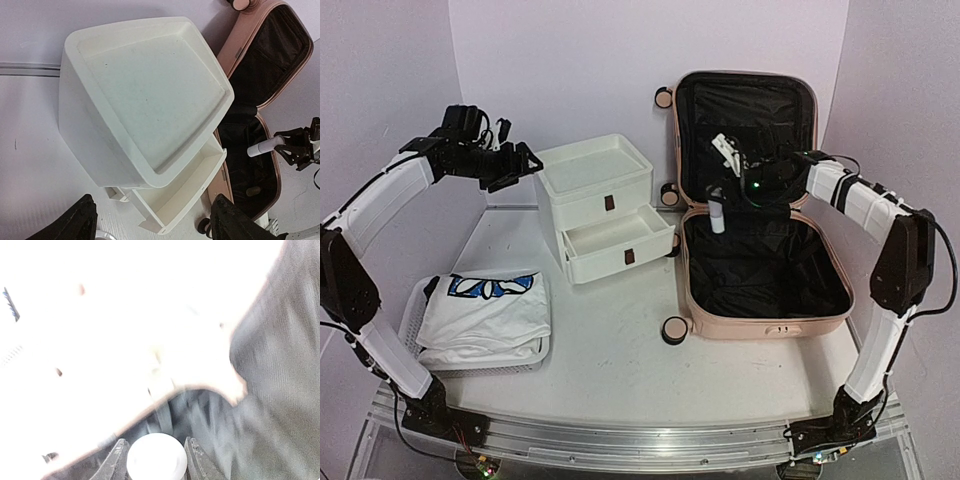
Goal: Open, take out, and arrange the luggage
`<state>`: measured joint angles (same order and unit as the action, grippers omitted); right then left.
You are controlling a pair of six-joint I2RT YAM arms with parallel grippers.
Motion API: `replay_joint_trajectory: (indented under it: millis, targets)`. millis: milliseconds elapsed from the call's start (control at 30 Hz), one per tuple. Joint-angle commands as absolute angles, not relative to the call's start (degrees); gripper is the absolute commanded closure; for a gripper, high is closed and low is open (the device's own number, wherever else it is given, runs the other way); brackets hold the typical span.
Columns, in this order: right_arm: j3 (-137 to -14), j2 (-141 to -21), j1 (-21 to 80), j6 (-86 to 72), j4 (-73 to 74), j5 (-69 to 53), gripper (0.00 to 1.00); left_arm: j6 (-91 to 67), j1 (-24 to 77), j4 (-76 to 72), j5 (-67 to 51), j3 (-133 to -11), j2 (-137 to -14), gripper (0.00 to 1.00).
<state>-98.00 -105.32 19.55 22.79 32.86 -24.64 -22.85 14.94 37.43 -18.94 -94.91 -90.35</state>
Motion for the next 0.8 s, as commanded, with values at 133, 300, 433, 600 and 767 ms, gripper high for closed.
replay_joint_trajectory:
  millis: [133, 300, 433, 600, 767]
  targets:
    - [-118.6, -116.8, 29.5, 17.6, 20.3, -30.8, 1.0, -20.9, 14.7, 30.7, -25.7, -98.6, -91.1, 0.21]
    - [-125.5, -123.5, 33.3, 18.7, 20.0, -26.9, 1.0, -20.1, 14.6, 30.6, -26.3, -98.0, -91.4, 0.21]
    - [-124.4, -125.7, 35.6, 22.3, 19.9, -22.5, 1.0, -18.5, 14.6, 30.6, -26.5, -97.8, -91.6, 0.21]
    - [-123.3, -128.2, 38.4, 31.4, 20.1, -15.3, 0.91, -16.0, 14.7, 30.6, -25.2, -95.2, -90.8, 0.21]
    - [-125.8, -131.8, 40.5, 38.3, 23.6, -9.2, 0.8, -13.7, 14.6, 30.5, -24.0, -92.0, -89.6, 0.21]
